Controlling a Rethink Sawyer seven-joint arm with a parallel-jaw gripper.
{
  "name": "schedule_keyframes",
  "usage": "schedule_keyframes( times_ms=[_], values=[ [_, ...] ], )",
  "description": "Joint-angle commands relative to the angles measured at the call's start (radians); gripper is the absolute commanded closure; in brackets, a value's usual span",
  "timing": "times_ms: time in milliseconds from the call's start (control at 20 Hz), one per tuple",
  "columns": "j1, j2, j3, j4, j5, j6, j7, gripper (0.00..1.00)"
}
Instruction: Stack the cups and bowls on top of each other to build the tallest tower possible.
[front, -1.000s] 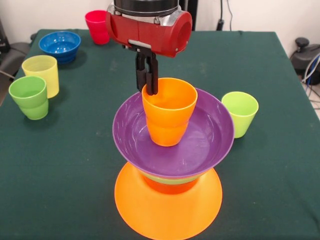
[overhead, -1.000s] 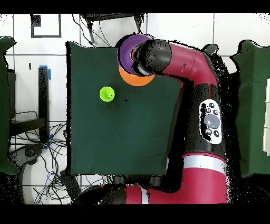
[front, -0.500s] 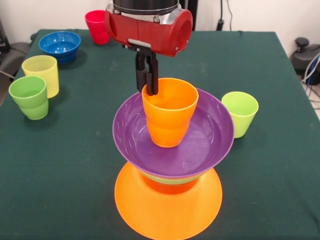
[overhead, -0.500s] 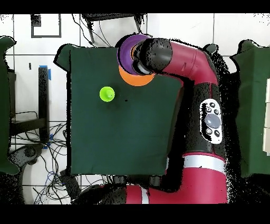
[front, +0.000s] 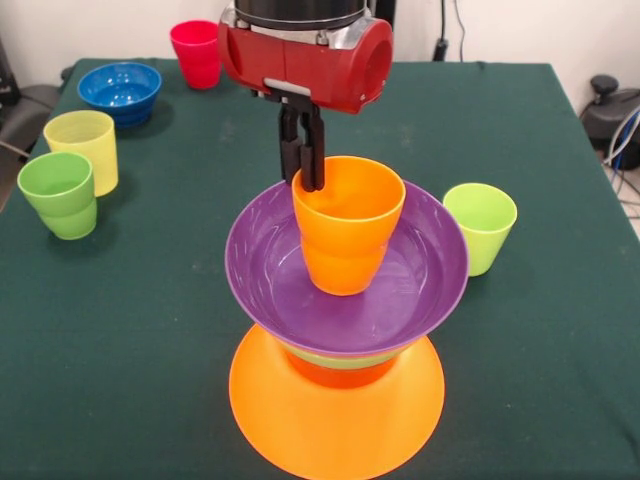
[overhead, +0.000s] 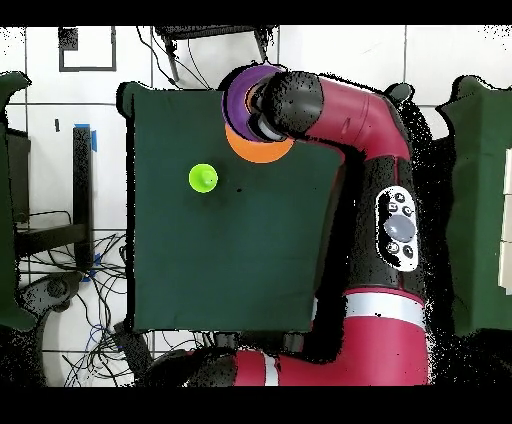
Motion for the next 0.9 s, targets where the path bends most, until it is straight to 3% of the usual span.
schedule_keyframes(
  times_ms=[50, 850, 900],
  values=[
    [0.035, 0.028, 0.033, 0.016, 0.002, 0.102, 0.073, 1.00],
    [0.037, 0.027, 0.035, 0.023, -0.006, 0.076, 0.060, 1.00],
    [0.037, 0.026, 0.035, 0.025, -0.005, 0.075, 0.060, 0.00]
  ],
)
